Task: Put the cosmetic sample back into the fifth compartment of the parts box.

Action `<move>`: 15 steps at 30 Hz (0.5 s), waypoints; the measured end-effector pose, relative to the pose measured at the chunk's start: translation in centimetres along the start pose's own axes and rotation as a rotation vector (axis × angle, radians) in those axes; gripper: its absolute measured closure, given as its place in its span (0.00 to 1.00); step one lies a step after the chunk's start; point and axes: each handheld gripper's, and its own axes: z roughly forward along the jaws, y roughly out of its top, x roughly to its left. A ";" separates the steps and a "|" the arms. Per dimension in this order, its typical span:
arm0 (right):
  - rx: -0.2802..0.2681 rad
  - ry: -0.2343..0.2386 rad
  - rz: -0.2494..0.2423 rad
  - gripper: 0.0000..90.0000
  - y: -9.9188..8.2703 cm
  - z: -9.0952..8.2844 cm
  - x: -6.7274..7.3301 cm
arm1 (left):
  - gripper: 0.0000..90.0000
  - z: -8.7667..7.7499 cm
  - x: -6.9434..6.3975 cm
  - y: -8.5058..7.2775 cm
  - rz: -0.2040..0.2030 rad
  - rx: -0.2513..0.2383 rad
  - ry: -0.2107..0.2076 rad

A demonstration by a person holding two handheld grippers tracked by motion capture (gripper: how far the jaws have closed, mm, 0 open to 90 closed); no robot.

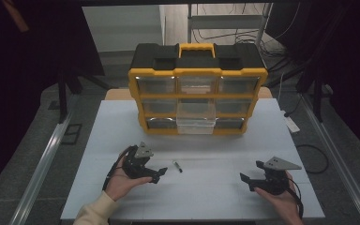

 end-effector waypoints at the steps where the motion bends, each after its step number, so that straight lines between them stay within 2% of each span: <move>1: 0.000 0.000 -0.001 0.17 0.0 0.0 0.0 | 0.08 0.3 0.0 0.2 0.000 0.005 -0.005; 7: 0.006 -0.002 -0.003 0.17 0.0 0.0 0.0 | 0.08 0.9 0.1 0.6 0.008 0.024 -0.016; 15: 0.007 0.001 -0.009 0.18 -0.1 0.1 0.1 | 0.08 1.7 0.6 0.7 -0.013 0.044 -0.041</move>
